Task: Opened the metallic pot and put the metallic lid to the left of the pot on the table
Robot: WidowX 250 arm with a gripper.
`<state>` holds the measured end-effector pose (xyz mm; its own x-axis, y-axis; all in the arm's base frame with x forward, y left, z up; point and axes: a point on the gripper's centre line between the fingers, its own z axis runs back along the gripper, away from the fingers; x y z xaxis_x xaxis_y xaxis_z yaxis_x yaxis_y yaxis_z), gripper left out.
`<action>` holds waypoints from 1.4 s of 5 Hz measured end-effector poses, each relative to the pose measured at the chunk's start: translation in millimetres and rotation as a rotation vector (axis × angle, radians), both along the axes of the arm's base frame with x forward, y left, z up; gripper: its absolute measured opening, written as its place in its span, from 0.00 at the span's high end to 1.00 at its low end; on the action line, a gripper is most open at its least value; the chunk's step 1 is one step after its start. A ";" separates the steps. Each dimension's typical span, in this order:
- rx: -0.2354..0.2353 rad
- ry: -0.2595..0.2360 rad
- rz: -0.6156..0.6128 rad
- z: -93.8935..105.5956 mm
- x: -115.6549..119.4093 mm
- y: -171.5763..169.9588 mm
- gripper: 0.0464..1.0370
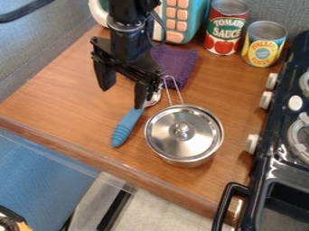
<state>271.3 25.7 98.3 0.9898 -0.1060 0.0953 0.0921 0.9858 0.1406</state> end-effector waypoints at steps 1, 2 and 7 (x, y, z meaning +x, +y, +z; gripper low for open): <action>-0.002 0.022 0.007 -5.7 -1.7 -0.6 0.04; -0.005 0.028 -0.062 -9.9 0.2 -28.6 0.04; -0.081 0.058 -0.085 -37.6 15.5 -79.4 0.07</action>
